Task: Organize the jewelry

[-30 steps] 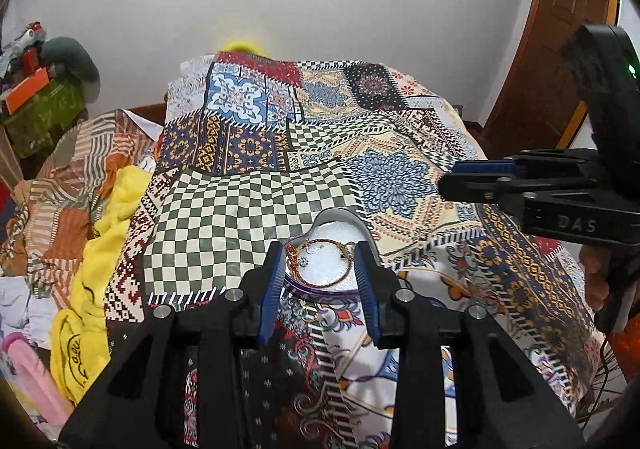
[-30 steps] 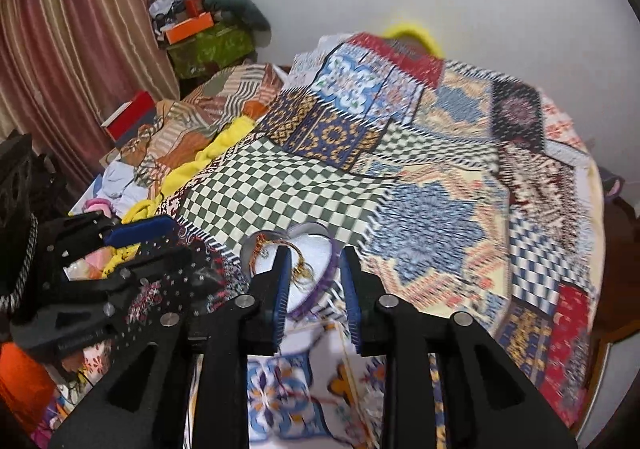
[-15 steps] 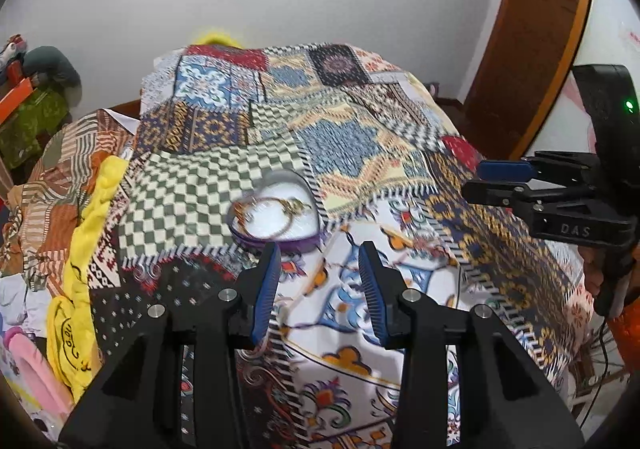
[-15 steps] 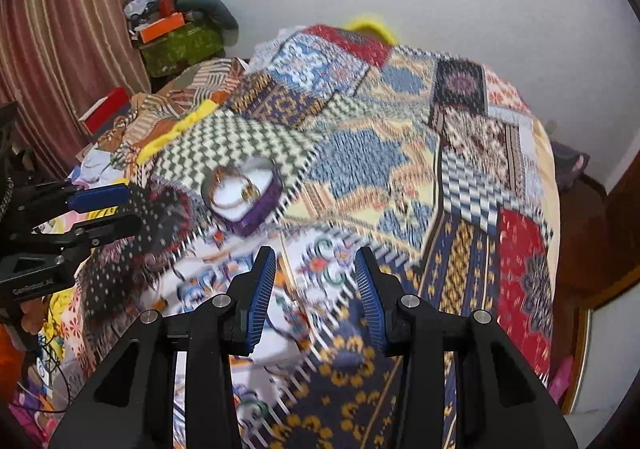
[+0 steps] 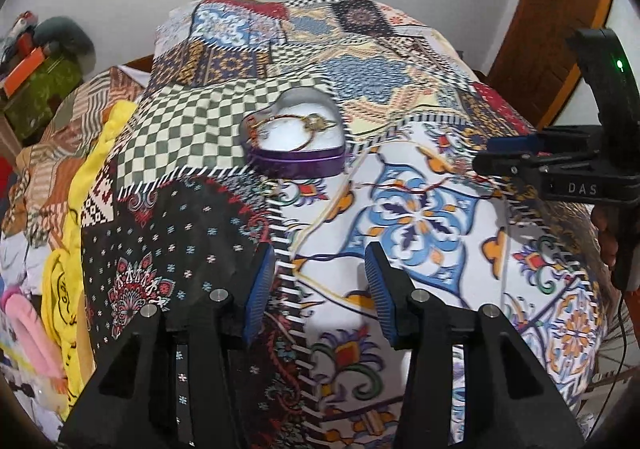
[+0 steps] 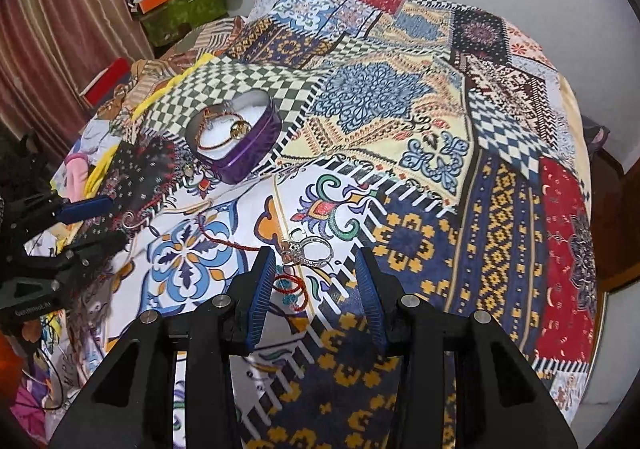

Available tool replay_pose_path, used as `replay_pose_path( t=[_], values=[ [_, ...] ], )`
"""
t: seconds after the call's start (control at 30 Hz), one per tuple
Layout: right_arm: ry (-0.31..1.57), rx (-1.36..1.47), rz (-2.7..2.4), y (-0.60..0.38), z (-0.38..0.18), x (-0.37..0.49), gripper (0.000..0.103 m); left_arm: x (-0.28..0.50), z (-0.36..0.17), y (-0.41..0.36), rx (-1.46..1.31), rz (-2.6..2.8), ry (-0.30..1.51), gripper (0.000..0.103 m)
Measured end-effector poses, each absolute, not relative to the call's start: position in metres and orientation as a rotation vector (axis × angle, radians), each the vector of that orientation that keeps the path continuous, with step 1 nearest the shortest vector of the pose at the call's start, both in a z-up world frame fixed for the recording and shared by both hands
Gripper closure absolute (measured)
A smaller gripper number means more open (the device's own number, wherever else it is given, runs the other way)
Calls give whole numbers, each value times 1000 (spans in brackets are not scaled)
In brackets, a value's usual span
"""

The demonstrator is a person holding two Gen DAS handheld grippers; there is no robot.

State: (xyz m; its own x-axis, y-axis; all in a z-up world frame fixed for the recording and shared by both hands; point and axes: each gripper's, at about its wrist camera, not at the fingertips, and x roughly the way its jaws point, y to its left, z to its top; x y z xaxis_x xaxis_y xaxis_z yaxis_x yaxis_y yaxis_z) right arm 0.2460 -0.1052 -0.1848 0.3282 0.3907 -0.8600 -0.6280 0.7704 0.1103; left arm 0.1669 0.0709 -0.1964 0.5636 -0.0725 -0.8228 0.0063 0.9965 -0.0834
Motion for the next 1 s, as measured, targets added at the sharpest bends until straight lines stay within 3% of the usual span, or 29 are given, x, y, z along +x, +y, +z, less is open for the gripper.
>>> replay_pose_path(
  t=[0.4, 0.47, 0.7, 0.73, 1.0],
  values=[
    [1050, -229, 702, -108, -196, 255, 66, 187, -220, 90, -92, 5, 1003, 57],
    [1052, -227, 696, -109, -198, 256, 76, 190, -222, 91, -92, 4, 1004, 57],
    [1025, -234, 694, -111, -196, 250, 83, 201, -225, 95, -89, 6, 994, 57],
    [1025, -231, 699, -112, -196, 250, 93, 203, -225, 96, -91, 2, 992, 57],
    [1021, -234, 699, -114, -194, 251, 93, 225, -232, 97, -79, -10, 1000, 57]
  ],
)
